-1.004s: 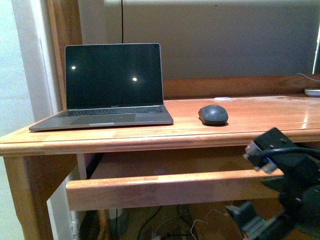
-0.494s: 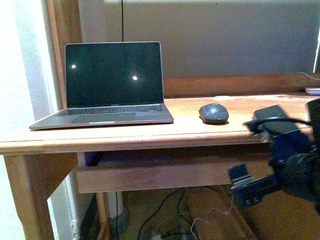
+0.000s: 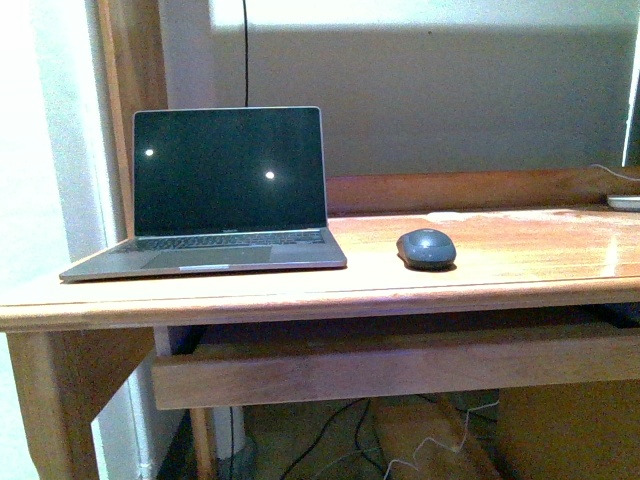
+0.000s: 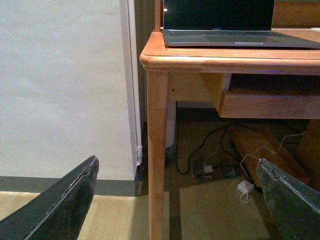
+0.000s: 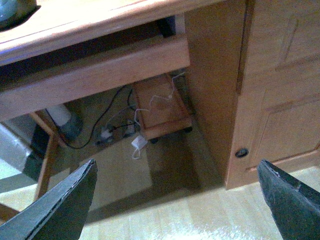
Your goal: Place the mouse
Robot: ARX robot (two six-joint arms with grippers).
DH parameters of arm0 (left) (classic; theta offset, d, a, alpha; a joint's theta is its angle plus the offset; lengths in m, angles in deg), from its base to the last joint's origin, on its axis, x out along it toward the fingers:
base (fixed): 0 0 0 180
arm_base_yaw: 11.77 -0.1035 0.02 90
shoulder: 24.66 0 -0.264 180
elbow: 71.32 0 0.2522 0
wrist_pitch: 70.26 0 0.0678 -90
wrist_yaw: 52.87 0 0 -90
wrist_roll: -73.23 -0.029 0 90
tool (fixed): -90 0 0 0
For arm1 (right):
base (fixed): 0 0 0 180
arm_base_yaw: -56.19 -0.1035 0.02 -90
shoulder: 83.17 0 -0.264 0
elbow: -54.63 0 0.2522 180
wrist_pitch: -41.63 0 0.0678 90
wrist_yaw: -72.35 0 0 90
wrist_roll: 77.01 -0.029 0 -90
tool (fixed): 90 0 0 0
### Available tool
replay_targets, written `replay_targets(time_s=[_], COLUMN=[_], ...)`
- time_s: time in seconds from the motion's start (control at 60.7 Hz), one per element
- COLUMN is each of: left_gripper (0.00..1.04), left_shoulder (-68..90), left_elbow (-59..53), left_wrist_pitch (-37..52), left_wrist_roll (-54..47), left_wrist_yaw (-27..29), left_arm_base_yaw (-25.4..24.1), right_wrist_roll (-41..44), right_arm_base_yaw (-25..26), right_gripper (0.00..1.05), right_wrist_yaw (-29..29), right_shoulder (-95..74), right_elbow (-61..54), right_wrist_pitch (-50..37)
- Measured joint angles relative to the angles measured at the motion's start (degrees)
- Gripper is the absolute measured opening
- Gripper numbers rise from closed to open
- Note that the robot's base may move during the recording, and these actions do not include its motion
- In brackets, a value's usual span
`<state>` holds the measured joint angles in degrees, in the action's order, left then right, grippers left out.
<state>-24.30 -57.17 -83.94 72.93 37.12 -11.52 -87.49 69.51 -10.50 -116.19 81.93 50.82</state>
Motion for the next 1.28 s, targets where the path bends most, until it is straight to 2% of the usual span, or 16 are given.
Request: replay_targets(time_s=[0.082,0.132,0.247,0.28,0.379,0.445,0.56,0.626,0.642,0.774,1.021,1.284], left_gripper=[0.97,0.97,0.97,0.97,0.97,0.97,0.97,0.97,0.97,0.97,0.97,0.97], left_shoulder=[0.0,0.0,0.0,-0.02,-0.02,-0.02,-0.02,-0.02,-0.02,-0.02,-0.02,-0.02], left_elbow=[0.0,0.0,0.0,0.0,0.0,0.0,0.0,0.0,0.0,0.0,0.0,0.0], left_wrist_pitch=[0.0,0.0,0.0,0.0,0.0,0.0,0.0,0.0,0.0,0.0,0.0,0.0], left_wrist_roll=[0.0,0.0,0.0,0.0,0.0,0.0,0.0,0.0,0.0,0.0,0.0,0.0], left_wrist_yaw=[0.0,0.02,0.0,0.02,0.02,0.0,0.0,0.02,0.02,0.02,0.02,0.02], left_arm_base_yaw=[0.0,0.0,0.0,0.0,0.0,0.0,0.0,0.0,0.0,0.0,0.0,0.0], right_wrist_roll=[-2.6,-4.76,-9.05,-7.91,3.1,6.38,8.68,9.29,9.77,9.99,10.1,10.12], right_arm_base_yaw=[-3.45,-5.38,-10.97,-12.07,-12.96,-13.07,-13.07,-13.07,-13.07,-13.09,-13.09,-13.09], right_gripper=[0.97,0.97,0.97,0.94,0.74,0.62,0.43,0.27,0.26,0.57,0.99,0.97], right_wrist_yaw=[1.14,1.05,-4.26,-5.51,-6.95,-6.95,-6.97,-6.97,-6.97,-6.97,-6.97,-6.97], right_shoulder=[14.49,21.62,27.87,29.46,32.48,32.79,32.76,32.81,32.81,32.81,32.81,32.81], right_elbow=[-4.13,-5.97,-8.92,-10.51,-12.63,-12.63,-12.63,-12.63,-12.63,-12.63,-12.63,-12.63], right_wrist_pitch=[10.91,13.97,12.66,10.29,4.85,4.76,4.76,4.74,4.74,4.74,4.74,4.74])
